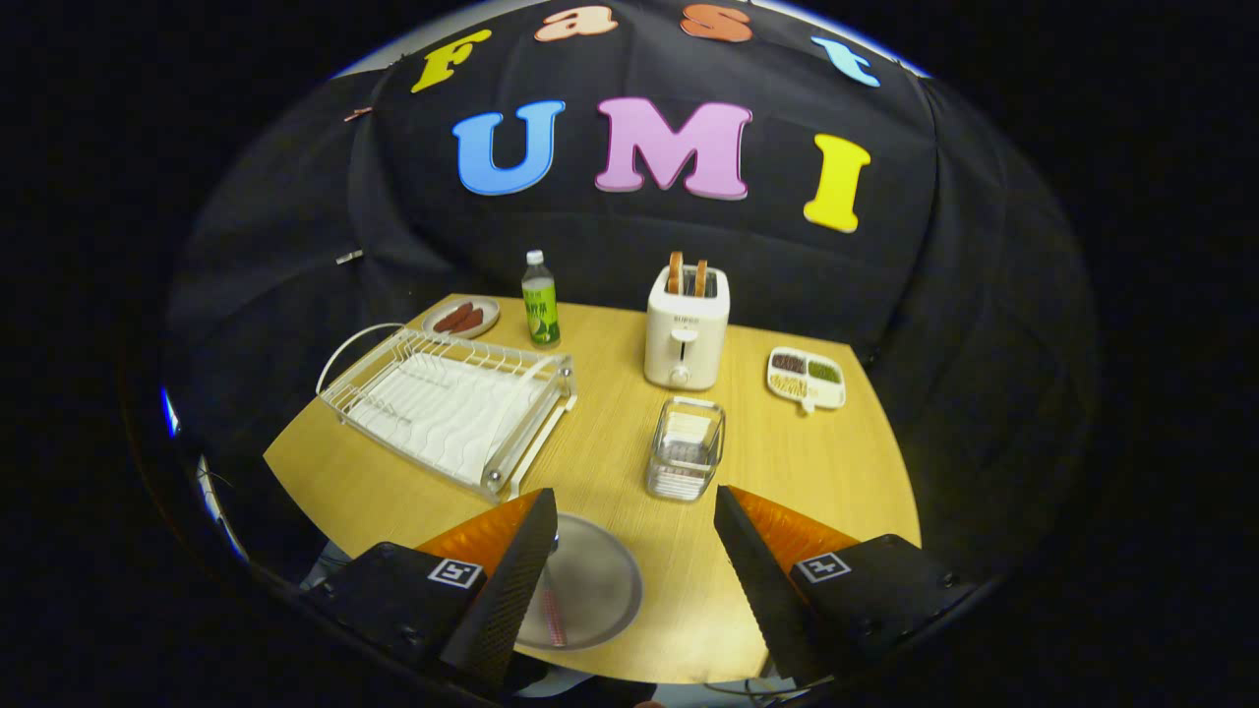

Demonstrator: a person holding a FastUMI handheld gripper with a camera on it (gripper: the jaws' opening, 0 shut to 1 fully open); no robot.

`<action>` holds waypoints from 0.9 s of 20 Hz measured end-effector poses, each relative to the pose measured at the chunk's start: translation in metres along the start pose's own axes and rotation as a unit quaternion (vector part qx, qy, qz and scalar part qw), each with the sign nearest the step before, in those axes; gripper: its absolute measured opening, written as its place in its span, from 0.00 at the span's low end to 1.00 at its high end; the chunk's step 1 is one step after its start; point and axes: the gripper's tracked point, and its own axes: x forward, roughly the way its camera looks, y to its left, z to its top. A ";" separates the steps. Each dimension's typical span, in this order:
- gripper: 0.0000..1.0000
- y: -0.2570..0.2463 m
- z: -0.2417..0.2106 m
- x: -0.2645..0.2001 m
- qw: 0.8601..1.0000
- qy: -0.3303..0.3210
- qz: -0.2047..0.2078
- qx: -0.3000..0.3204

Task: Take the plate from the dish rack, then take the spoon from the basket and place it into the plate.

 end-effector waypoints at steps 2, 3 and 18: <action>0.97 -0.014 0.045 -0.013 0.998 -0.052 -0.006 -0.024; 0.97 -0.021 0.065 -0.021 0.997 -0.073 -0.009 -0.032; 0.98 -0.081 0.190 -0.092 0.964 -0.257 0.026 -0.057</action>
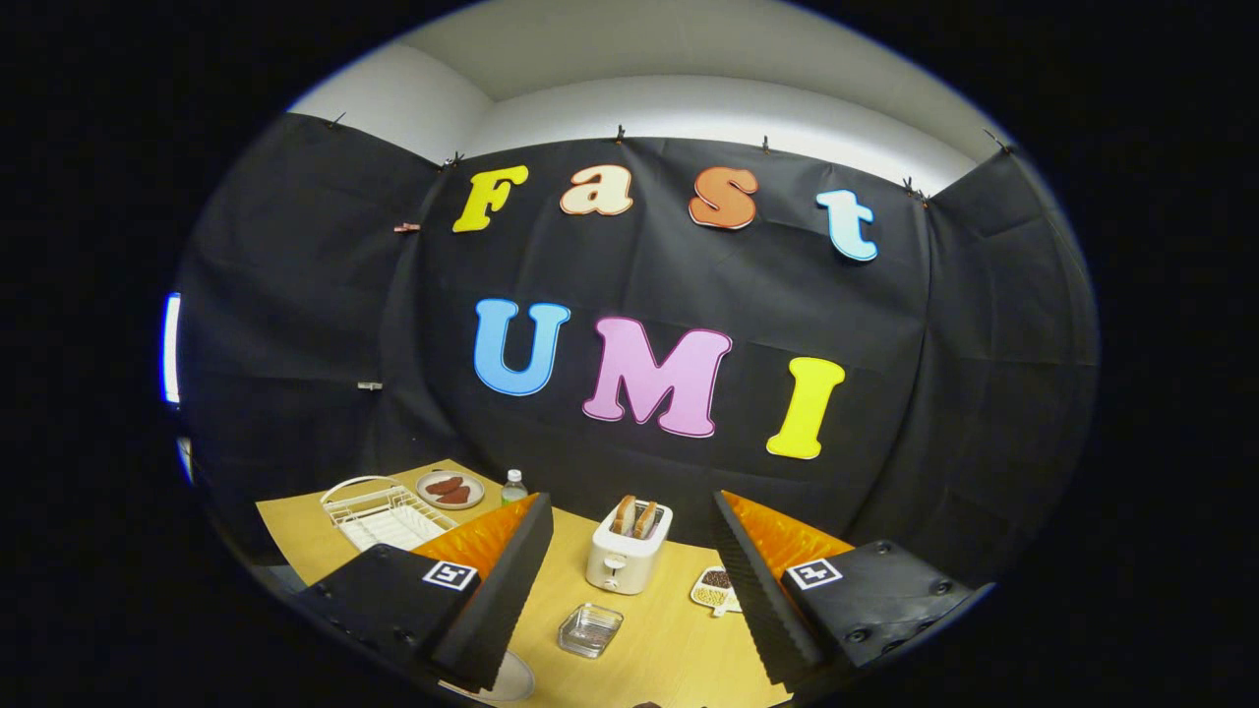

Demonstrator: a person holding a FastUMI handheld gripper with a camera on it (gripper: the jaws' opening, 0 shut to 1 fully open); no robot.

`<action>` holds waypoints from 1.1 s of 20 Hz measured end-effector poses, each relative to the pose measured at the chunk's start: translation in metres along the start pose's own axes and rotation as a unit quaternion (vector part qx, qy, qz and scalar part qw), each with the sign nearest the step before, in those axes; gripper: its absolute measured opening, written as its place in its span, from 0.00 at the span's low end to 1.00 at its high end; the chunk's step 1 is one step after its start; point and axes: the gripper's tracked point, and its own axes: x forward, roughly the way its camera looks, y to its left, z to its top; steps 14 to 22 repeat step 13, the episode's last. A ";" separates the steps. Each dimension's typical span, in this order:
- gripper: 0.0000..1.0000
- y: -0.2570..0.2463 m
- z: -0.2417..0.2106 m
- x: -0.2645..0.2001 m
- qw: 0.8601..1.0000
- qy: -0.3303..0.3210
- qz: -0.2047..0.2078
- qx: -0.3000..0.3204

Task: Take the plate from the dish rack, then take the spoon from the basket and place it into the plate.

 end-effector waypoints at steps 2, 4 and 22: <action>0.98 0.000 -0.006 0.002 1.000 0.002 0.015 0.003; 0.98 -0.001 -0.010 0.003 1.000 -0.002 0.026 0.009; 0.98 0.009 -0.020 0.003 0.998 -0.011 0.065 0.009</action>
